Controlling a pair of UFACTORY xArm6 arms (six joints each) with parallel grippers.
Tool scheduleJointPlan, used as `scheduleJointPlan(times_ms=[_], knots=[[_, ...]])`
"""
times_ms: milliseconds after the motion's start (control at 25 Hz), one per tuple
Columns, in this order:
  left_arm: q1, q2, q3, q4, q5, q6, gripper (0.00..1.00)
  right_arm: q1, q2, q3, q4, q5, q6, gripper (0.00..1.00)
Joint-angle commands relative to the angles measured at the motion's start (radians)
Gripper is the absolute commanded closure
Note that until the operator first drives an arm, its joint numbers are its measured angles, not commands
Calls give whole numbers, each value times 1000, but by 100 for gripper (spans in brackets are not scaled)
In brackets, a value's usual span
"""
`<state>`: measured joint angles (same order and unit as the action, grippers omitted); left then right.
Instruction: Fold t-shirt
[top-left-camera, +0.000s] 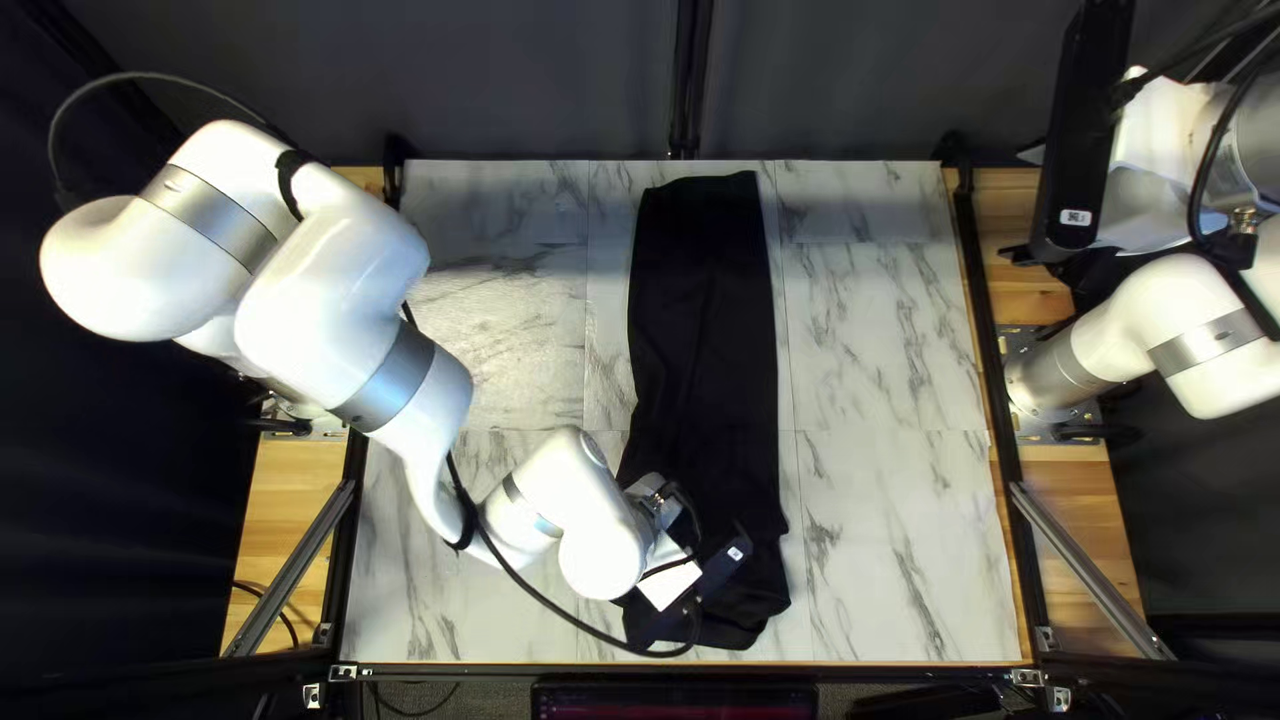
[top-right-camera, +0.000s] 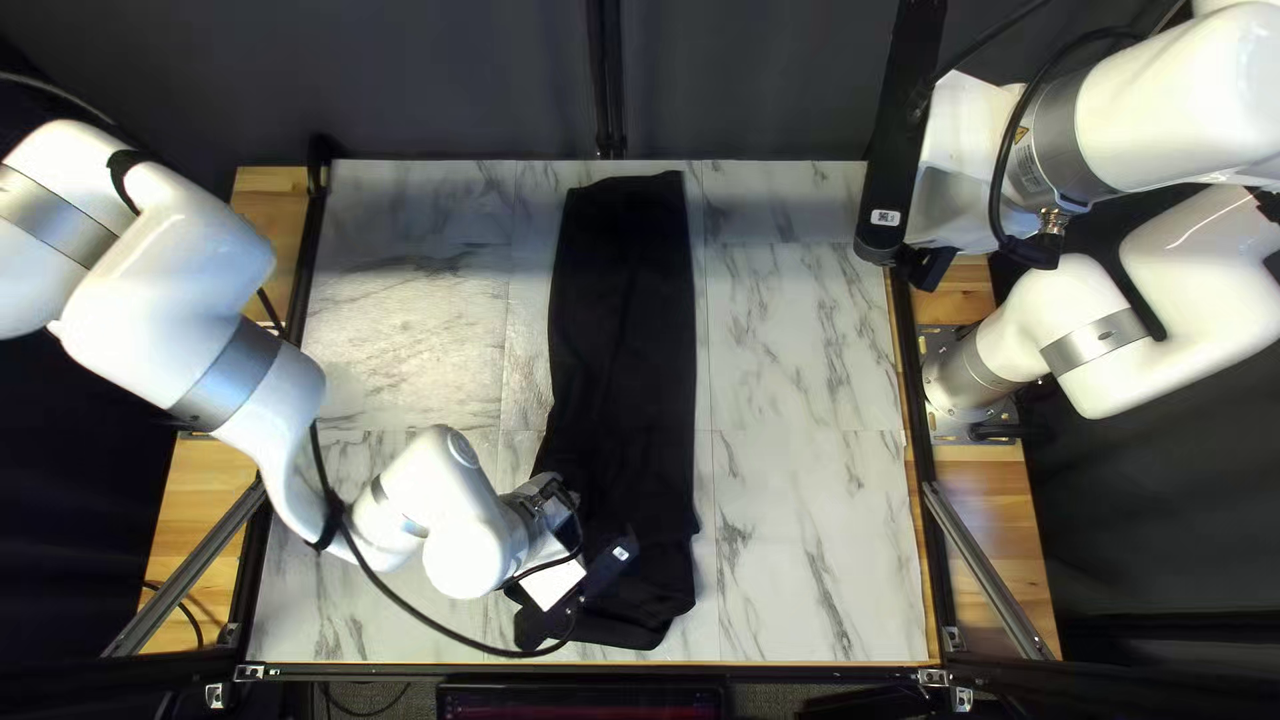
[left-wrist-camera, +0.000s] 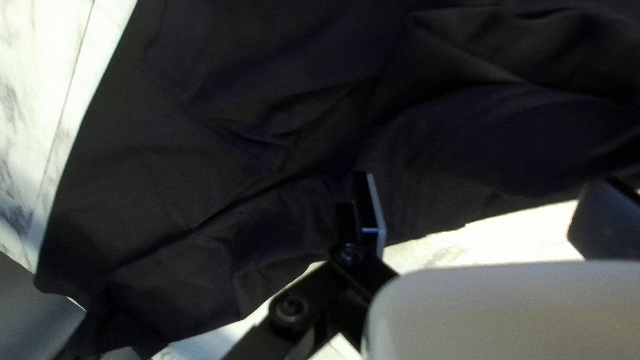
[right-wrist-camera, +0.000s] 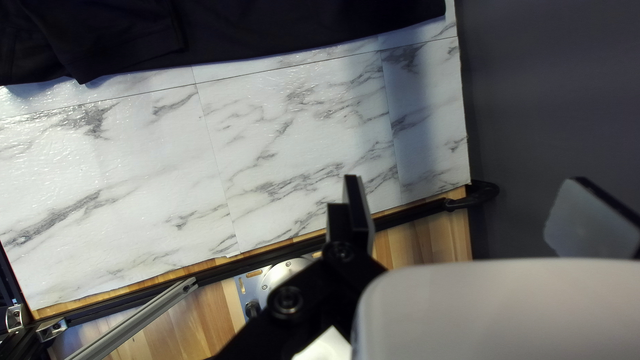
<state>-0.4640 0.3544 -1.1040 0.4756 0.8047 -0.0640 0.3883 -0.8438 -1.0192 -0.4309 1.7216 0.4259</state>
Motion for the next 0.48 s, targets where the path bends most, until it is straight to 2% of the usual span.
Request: scheduleJointPlan(times_ms=[40,160,480], knots=[[2,-8,0,15,-6,-35,0,0,0,0,0,0,0,0],[0,-8,-11,41,-31,-81,10,0,0,0,0,0,0,0],[31,21,-26,126,-143,-173,15,0,0,0,0,0,0,0]])
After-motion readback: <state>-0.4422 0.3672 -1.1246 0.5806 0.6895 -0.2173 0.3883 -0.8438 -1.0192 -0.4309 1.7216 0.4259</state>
